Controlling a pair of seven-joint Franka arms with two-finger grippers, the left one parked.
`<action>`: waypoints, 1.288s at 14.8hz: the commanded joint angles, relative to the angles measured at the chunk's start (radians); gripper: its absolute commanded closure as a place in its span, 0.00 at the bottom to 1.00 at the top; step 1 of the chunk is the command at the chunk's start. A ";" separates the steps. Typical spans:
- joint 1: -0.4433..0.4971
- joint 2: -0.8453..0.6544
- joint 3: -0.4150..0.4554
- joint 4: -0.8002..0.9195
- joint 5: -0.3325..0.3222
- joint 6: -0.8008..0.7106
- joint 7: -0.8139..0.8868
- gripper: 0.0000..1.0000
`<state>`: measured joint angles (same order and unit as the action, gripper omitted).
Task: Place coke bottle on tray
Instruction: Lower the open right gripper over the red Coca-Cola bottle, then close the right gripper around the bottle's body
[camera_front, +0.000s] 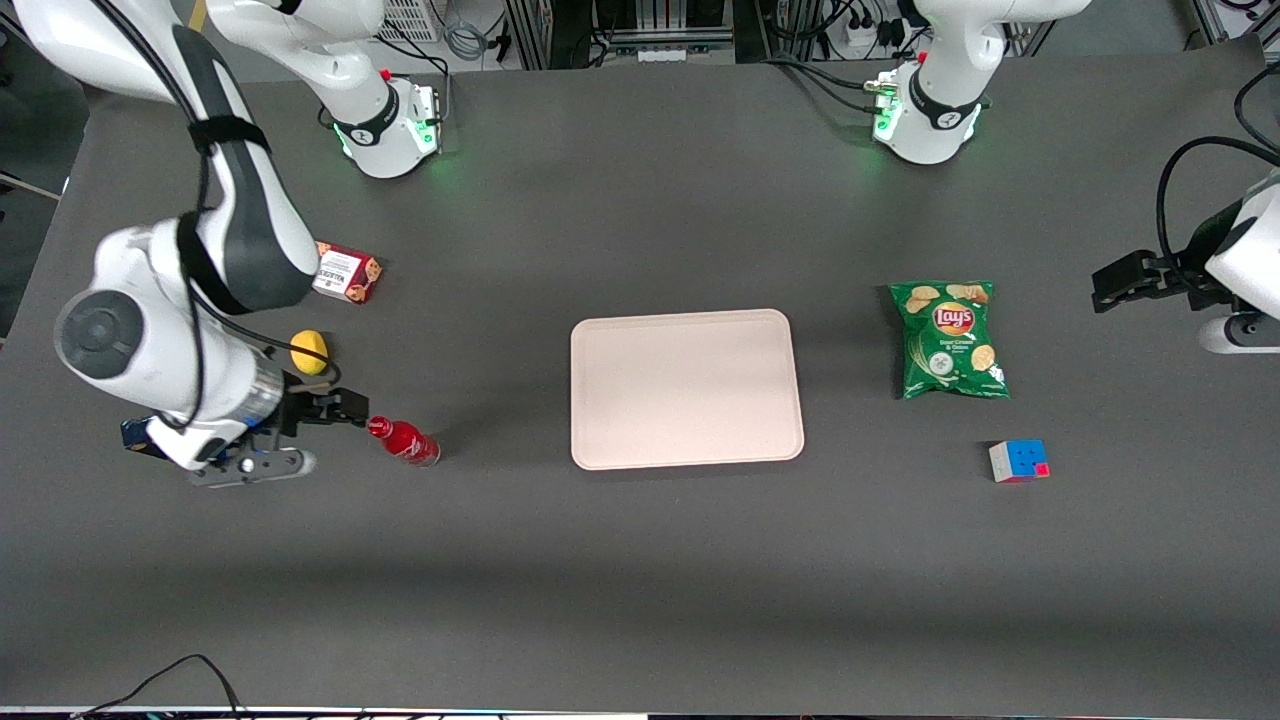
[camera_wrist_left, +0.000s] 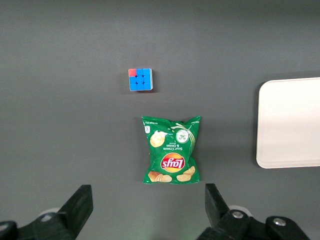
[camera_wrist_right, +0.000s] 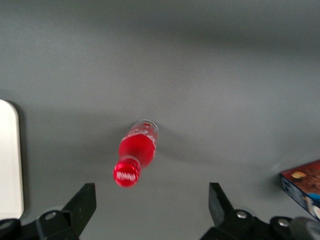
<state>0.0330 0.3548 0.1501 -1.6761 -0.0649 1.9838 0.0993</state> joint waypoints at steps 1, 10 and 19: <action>0.018 0.050 0.013 -0.014 -0.041 0.056 0.060 0.00; 0.018 0.069 0.013 -0.106 -0.042 0.173 0.060 0.00; 0.018 0.052 0.014 -0.155 -0.042 0.213 0.060 0.48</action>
<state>0.0497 0.4301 0.1590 -1.8073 -0.0839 2.1800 0.1290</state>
